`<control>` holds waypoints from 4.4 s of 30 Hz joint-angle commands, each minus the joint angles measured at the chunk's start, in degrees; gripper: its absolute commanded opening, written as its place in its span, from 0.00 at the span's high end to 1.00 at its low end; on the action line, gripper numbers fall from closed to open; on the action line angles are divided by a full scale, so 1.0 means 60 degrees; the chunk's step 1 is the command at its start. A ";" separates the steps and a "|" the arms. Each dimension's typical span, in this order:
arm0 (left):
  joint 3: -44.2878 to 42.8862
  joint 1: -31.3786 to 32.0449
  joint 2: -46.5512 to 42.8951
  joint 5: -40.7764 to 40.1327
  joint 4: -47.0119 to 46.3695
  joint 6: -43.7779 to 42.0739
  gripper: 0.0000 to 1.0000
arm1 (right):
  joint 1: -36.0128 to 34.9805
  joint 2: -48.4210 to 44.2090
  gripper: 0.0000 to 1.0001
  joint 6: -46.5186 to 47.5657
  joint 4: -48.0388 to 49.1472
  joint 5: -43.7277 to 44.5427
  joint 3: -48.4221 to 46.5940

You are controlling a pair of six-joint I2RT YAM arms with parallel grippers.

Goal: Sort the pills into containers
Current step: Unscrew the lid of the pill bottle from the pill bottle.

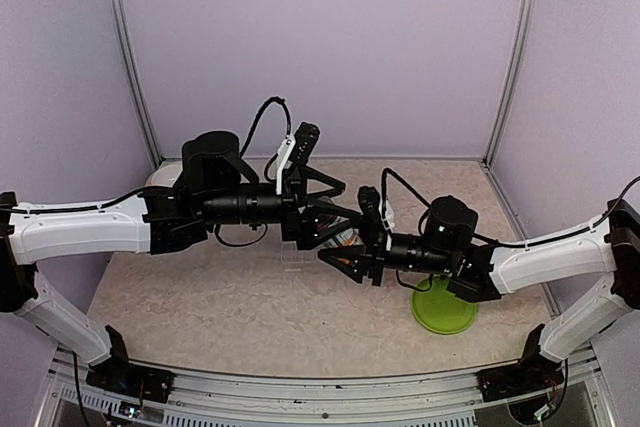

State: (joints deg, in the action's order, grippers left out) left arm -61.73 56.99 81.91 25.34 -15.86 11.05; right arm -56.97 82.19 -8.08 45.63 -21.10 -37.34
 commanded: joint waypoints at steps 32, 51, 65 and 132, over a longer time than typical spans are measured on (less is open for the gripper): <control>0.0725 -0.0080 -0.0835 -0.0251 -0.0100 -0.0210 0.09 | 0.0743 -0.1838 1.00 -0.0280 -0.0596 0.1677 0.0605; 0.0091 -0.0450 -0.0083 0.0609 -0.0601 0.0247 0.08 | 0.0027 -0.0233 1.00 -0.0139 0.0143 -0.0642 -0.0209; 0.0247 -0.0227 -0.0096 0.0688 -0.0570 0.0049 0.23 | 0.0078 -0.0276 1.00 -0.0329 0.0200 0.0430 -0.0045; -0.0050 -0.0259 -0.0473 -0.4023 0.1401 0.2675 0.72 | 0.0373 -0.0501 1.00 0.1585 0.1406 0.1422 0.1348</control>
State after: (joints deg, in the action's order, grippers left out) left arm -60.42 57.87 81.01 11.46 -8.40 24.01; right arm -55.44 79.72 -1.30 50.04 -14.26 -31.00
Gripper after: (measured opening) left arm 0.536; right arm 0.533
